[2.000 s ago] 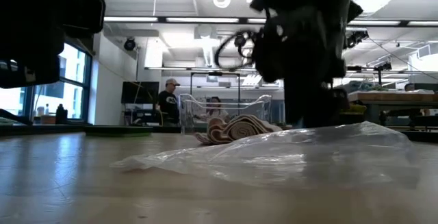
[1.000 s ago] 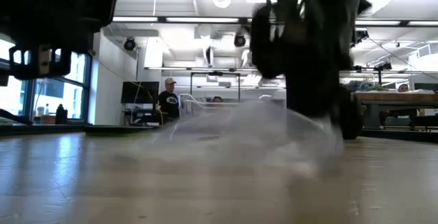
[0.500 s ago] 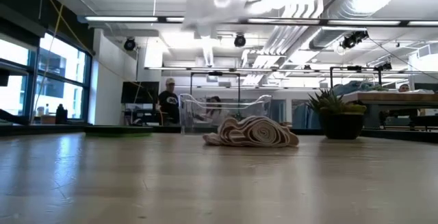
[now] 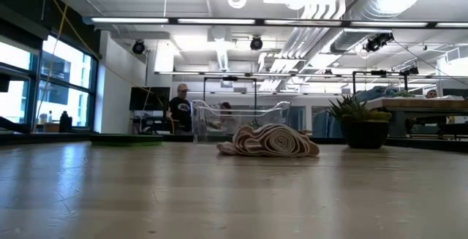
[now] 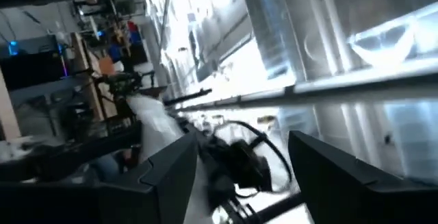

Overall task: Roll bandage
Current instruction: Open the transparent zip bag

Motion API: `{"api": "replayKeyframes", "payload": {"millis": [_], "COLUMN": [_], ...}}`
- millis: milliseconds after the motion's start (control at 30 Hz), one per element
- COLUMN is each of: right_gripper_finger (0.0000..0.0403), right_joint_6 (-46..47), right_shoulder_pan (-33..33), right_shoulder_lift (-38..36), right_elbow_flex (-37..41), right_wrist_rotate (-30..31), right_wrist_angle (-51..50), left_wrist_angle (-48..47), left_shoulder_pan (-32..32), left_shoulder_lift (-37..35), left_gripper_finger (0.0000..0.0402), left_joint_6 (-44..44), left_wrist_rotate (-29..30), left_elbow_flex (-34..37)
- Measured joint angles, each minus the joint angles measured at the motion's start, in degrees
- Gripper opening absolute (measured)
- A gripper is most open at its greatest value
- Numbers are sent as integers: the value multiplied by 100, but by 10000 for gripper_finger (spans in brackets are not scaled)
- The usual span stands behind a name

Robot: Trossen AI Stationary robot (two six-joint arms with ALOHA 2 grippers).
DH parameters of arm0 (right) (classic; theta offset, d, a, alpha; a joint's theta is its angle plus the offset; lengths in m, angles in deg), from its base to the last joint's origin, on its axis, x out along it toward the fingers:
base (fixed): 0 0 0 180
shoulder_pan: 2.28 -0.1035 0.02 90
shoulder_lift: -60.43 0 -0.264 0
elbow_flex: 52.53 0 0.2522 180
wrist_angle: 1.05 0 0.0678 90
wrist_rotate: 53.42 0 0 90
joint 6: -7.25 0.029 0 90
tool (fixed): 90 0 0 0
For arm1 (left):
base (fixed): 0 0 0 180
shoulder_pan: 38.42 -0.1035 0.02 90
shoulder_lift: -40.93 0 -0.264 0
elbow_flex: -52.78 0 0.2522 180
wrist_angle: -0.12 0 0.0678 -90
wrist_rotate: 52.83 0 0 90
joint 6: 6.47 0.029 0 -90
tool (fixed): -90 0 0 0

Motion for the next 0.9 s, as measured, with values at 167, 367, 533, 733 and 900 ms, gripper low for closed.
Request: {"api": "replayKeyframes", "payload": {"millis": [167, 367, 533, 733, 900], "right_gripper_finger": [0, 0, 0, 0, 0], "right_joint_6": [-486, -549, -533, -521, -400], "right_shoulder_pan": [-89, -138, -133, -133, -133], "right_shoulder_lift": [96, 81, 88, 88, 86], "right_elbow_flex": [-286, -336, -333, -333, -331], "right_wrist_rotate": [-81, -94, -92, -107, -223], "right_wrist_angle": [-3, -98, -288, -359, -521], "left_wrist_angle": [284, 539, 657, 625, 624], "left_shoulder_pan": [1, 2, 56, 179, 177], "left_shoulder_lift": [399, 664, 667, 640, 634], "left_gripper_finger": [227, 227, 227, 227, 227], "left_joint_6": [-635, -931, -927, -916, -866], "left_wrist_rotate": [51, 134, 136, 134, 185], "left_elbow_flex": [4, 4, 0, 0, 0]}}
